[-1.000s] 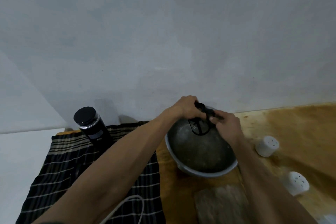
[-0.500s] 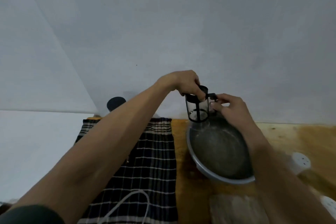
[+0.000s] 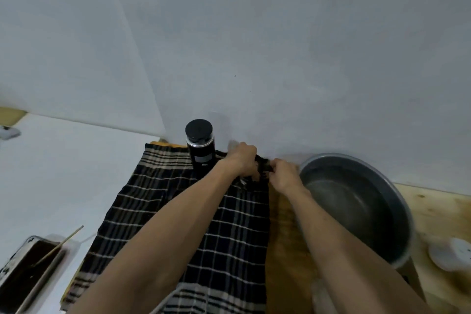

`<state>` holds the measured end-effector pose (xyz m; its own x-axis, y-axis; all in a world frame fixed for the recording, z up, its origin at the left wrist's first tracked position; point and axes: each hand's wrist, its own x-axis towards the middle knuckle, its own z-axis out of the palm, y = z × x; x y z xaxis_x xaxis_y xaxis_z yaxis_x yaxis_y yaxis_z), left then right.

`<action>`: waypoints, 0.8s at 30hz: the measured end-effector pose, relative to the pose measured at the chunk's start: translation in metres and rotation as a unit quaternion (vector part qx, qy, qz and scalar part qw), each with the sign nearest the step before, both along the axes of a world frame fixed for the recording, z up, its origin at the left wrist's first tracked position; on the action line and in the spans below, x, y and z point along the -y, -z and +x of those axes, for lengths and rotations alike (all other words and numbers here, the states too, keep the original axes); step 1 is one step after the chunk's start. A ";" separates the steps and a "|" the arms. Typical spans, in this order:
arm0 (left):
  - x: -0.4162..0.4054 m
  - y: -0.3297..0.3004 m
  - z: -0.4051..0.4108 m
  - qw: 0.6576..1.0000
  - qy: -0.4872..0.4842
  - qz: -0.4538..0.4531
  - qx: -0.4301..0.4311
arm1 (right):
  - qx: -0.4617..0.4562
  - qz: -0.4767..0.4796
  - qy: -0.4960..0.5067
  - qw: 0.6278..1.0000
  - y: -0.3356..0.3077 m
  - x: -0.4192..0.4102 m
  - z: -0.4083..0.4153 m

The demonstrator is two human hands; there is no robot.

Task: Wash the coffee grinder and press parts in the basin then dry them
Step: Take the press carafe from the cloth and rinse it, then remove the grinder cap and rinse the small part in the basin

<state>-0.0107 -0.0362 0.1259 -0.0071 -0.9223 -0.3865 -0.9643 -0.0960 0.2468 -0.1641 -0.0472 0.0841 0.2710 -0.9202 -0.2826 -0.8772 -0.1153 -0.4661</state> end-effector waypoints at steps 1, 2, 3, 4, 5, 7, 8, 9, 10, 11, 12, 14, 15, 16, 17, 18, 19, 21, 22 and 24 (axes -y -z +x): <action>-0.002 0.009 -0.001 1.000 -0.006 -0.001 -0.009 | -0.010 0.002 0.001 1.000 0.006 -0.001 0.002; -0.003 0.014 -0.002 1.000 -0.012 -0.001 -0.022 | -0.016 0.005 0.006 1.000 0.009 -0.002 0.002; -0.004 0.017 -0.003 0.999 -0.016 -0.004 -0.032 | -0.017 0.004 0.011 1.000 0.012 -0.001 0.003; -0.004 0.018 -0.003 0.999 -0.019 -0.006 -0.034 | -0.019 0.005 0.014 1.000 0.013 0.000 0.003; -0.004 0.018 -0.004 0.999 -0.021 -0.006 -0.034 | -0.021 0.003 0.014 1.000 0.013 0.000 0.004; -0.005 0.020 -0.005 0.999 -0.027 -0.002 -0.033 | -0.030 0.010 0.016 0.999 0.013 0.000 0.004; -0.005 0.021 -0.006 0.999 -0.028 0.002 -0.032 | -0.035 0.024 0.014 0.999 0.011 0.000 0.004; -0.007 0.021 -0.008 0.999 -0.023 0.007 -0.024 | -0.039 0.039 0.009 0.998 0.010 0.001 0.003; -0.008 0.019 -0.006 1.000 -0.014 0.005 -0.012 | -0.045 0.061 0.002 0.997 0.006 0.004 0.003; -0.009 0.014 -0.005 1.000 -0.002 -0.002 -0.005 | -0.053 0.086 -0.007 0.995 0.001 0.009 0.001; -0.008 0.003 -0.002 1.000 0.007 -0.018 -0.011 | -0.055 0.103 -0.007 0.993 -0.005 0.018 0.001; -0.003 -0.029 0.008 0.995 0.015 -0.073 -0.064 | -0.046 0.111 0.003 0.993 -0.032 0.033 0.003; -0.001 -0.049 0.014 0.989 0.009 -0.107 -0.098 | -0.042 0.099 0.002 0.994 -0.049 0.039 0.004; 0.001 -0.071 0.025 0.982 -0.007 -0.143 -0.125 | -0.032 0.083 0.002 0.996 -0.066 0.044 0.010; 0.003 -0.088 0.034 0.973 -0.026 -0.182 -0.143 | -0.013 0.068 0.002 0.998 -0.082 0.049 0.013; 0.004 -0.105 0.048 0.962 -0.054 -0.222 -0.150 | 0.016 0.057 0.001 0.998 -0.099 0.053 0.021; 0.004 -0.116 0.063 0.950 -0.086 -0.257 -0.155 | 0.051 0.051 0.002 0.997 -0.112 0.055 0.028; 0.000 -0.128 0.097 0.931 -0.161 -0.289 -0.156 | 0.105 0.040 -0.023 0.993 -0.138 0.054 0.048; -0.004 -0.127 0.115 0.928 -0.198 -0.280 -0.148 | 0.115 0.040 -0.046 0.992 -0.146 0.052 0.059; -0.018 -0.110 0.148 0.931 -0.264 -0.219 -0.122 | 0.113 0.041 -0.114 0.986 -0.160 0.044 0.083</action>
